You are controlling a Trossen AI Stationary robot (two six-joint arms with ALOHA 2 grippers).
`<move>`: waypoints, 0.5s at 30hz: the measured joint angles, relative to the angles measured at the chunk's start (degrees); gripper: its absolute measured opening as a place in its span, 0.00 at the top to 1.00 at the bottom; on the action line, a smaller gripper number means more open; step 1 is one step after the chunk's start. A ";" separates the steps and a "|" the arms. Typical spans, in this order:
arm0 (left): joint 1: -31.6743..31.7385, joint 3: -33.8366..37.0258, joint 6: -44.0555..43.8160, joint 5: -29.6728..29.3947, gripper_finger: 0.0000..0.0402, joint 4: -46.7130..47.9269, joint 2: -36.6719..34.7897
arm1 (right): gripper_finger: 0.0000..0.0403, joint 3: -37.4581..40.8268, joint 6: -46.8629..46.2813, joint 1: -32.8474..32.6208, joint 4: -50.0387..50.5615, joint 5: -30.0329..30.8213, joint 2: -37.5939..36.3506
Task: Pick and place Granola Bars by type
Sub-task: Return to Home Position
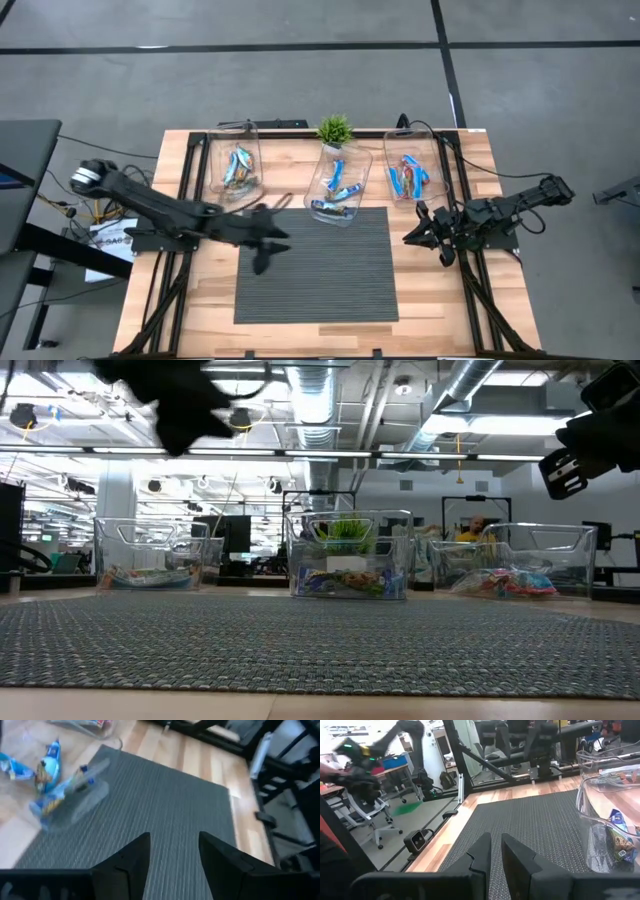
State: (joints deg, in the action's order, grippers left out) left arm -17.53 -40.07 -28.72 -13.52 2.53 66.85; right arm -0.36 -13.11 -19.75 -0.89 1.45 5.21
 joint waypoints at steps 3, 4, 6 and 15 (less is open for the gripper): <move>-1.49 11.24 -0.36 -0.33 0.60 -5.88 -11.44 | 0.91 0.00 -0.01 0.00 0.00 0.00 0.00; -1.97 14.11 0.08 -0.14 0.60 -7.88 -14.87 | 0.91 0.00 0.00 0.00 0.00 0.02 0.00; -2.58 19.12 1.79 1.66 0.60 -9.01 -21.99 | 0.91 0.00 -0.01 0.00 0.02 0.00 0.00; -3.48 29.40 11.47 7.11 0.60 -8.73 -44.59 | 0.91 0.02 -0.01 0.00 0.02 0.02 0.00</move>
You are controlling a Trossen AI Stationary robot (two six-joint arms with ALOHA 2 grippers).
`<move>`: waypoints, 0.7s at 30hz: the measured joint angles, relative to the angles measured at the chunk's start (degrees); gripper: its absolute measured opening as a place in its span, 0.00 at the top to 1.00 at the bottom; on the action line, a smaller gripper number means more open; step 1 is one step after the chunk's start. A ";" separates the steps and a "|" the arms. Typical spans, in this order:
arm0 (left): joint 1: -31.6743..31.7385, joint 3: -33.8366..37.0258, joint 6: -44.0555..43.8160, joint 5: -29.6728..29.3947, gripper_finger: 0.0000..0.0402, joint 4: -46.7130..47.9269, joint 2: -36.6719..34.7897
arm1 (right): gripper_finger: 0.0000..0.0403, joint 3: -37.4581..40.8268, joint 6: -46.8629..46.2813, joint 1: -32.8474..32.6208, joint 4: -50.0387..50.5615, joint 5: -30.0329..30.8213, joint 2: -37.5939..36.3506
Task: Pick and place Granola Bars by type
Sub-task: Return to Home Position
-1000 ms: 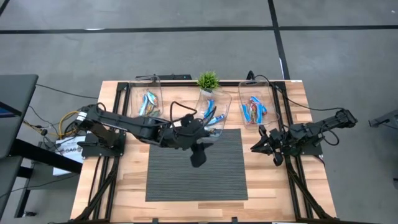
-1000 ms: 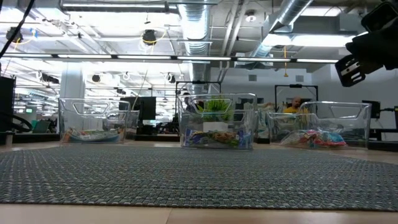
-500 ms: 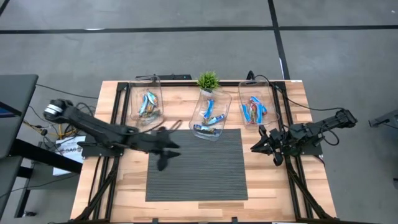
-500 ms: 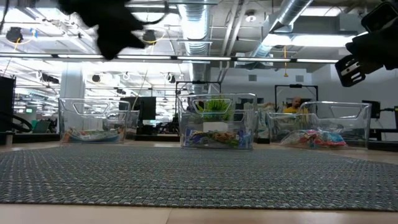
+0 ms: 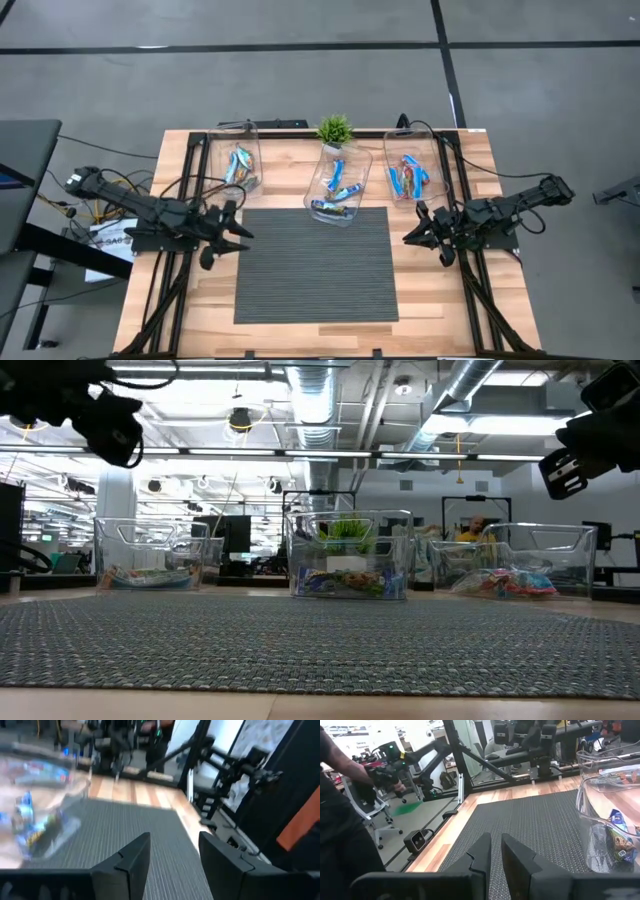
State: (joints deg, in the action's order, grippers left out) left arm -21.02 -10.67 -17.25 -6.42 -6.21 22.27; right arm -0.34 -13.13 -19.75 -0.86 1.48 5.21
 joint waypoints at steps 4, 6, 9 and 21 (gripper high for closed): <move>0.00 2.17 3.41 0.02 0.60 -0.64 -6.57 | 0.91 0.00 0.00 0.00 0.00 0.00 0.00; 0.02 2.87 5.19 0.00 0.60 -0.54 -9.39 | 0.91 0.00 0.00 0.00 0.00 0.00 0.00; 0.00 3.96 8.06 -0.51 0.60 -0.77 -12.95 | 0.91 0.00 0.00 0.00 0.00 0.00 0.00; 0.02 10.05 10.24 -2.96 0.60 -3.50 -22.21 | 0.91 0.02 0.00 -0.01 0.00 0.01 0.02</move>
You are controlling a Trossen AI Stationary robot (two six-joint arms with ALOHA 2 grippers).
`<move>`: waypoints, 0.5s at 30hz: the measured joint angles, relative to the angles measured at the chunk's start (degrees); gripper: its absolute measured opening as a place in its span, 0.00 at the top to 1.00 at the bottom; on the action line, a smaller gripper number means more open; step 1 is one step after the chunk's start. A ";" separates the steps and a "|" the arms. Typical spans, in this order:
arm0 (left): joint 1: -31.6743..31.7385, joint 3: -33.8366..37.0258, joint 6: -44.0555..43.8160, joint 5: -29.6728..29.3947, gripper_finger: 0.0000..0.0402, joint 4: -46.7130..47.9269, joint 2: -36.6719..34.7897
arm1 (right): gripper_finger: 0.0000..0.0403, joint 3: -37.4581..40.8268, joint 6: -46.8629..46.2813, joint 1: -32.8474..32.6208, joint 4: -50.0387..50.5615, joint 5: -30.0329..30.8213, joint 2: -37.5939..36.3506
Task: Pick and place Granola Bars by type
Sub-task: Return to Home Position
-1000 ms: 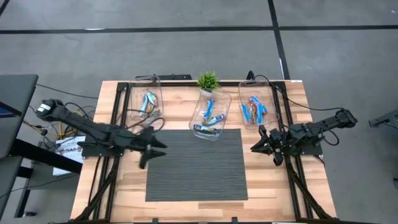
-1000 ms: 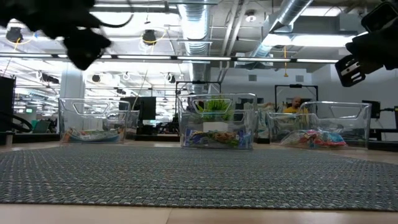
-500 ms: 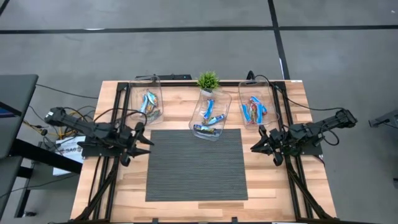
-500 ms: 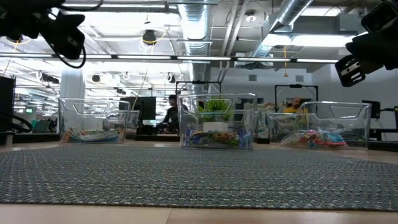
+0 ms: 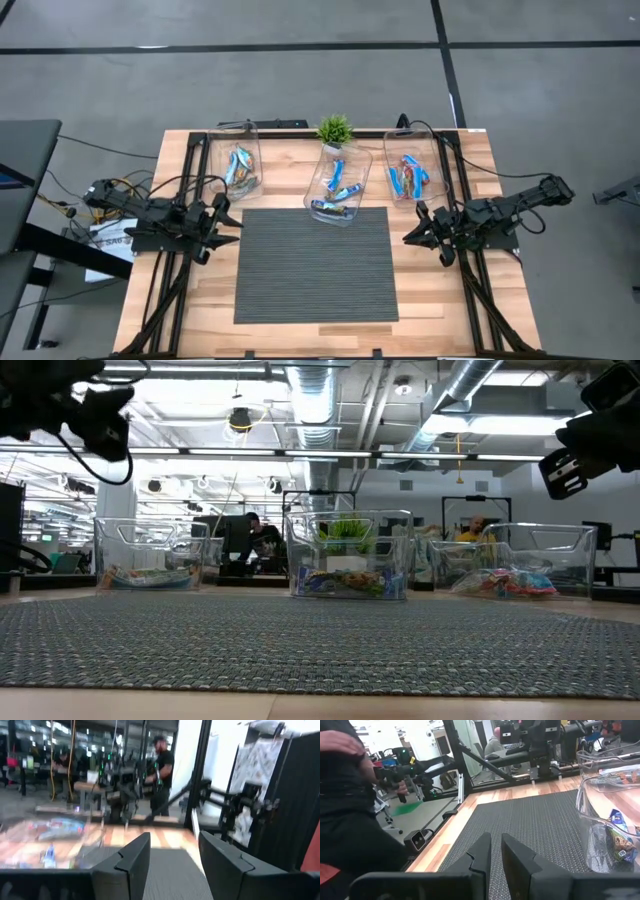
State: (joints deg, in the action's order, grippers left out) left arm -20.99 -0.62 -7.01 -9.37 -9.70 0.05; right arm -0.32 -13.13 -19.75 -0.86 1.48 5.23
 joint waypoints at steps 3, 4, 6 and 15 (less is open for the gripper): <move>0.00 0.00 0.00 0.03 0.60 3.03 0.11 | 0.91 0.00 0.00 -0.02 0.00 -0.01 -0.01; 0.00 0.01 0.09 -0.03 0.60 4.57 0.06 | 0.91 0.00 0.00 -0.02 0.00 -0.01 0.00; 0.01 -0.05 1.01 0.95 0.60 6.70 0.33 | 0.91 0.00 0.00 -0.02 0.00 -0.01 0.01; 0.00 -0.17 -0.41 8.90 0.60 8.55 1.20 | 0.91 0.00 0.00 0.00 0.00 -0.01 0.00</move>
